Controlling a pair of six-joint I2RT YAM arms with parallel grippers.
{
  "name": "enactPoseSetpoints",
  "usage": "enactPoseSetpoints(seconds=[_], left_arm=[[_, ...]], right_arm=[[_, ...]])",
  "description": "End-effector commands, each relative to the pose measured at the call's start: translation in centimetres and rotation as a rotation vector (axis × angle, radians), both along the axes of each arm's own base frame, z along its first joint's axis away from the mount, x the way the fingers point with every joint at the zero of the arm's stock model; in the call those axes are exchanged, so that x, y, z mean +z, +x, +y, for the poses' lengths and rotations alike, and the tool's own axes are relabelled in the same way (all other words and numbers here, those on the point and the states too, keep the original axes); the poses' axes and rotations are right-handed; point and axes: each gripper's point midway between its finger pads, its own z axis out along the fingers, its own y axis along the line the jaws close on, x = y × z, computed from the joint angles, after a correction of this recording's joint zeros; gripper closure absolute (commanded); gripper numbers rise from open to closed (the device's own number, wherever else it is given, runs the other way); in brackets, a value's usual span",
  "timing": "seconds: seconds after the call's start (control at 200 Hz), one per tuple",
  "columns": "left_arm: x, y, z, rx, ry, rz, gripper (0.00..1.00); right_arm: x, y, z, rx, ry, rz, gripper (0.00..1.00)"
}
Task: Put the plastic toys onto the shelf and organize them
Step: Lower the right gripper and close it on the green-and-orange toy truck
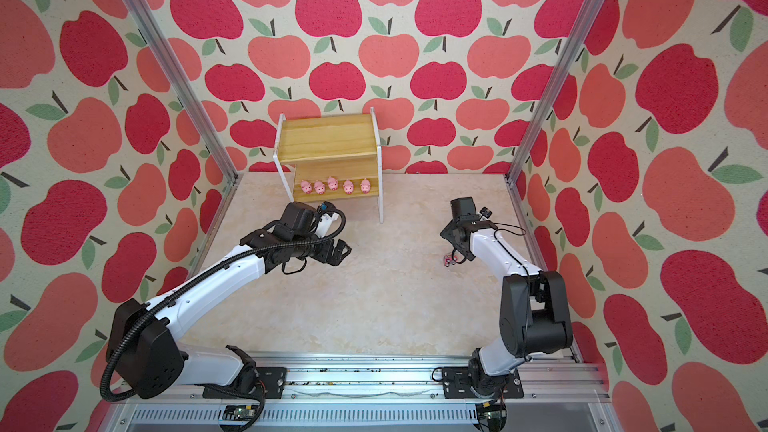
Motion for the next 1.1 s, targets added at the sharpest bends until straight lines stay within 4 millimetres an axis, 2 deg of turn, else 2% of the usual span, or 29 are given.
enactPoseSetpoints(seconds=[0.0,0.165,0.4,0.645,1.031,1.096], left_arm=[[0.4,-0.2,-0.3,-0.053,0.004,-0.066,0.03],[1.3,-0.4,-0.7,-0.088,-0.017,-0.152,0.04],[1.2,-1.0,-1.0,-0.114,-0.042,-0.179,0.04],[1.2,-1.1,-0.9,-0.121,-0.042,-0.187,0.04],[1.7,-1.0,-0.4,-0.103,-0.063,-0.195,0.04],[1.9,-0.9,-0.2,-0.096,-0.067,-0.200,0.04]], right_arm=[[-0.4,0.8,-0.2,-0.064,0.070,0.031,0.22],[-1.6,2.9,-0.9,-0.184,0.160,0.041,0.24],[-3.7,5.2,-0.7,-0.310,0.227,0.084,0.24],[-6.6,4.7,-0.2,-0.455,0.286,0.182,0.24],[-7.7,4.6,-1.2,-0.549,0.283,0.176,0.31],[-7.8,4.7,-1.3,-0.551,0.282,0.180,0.37]])
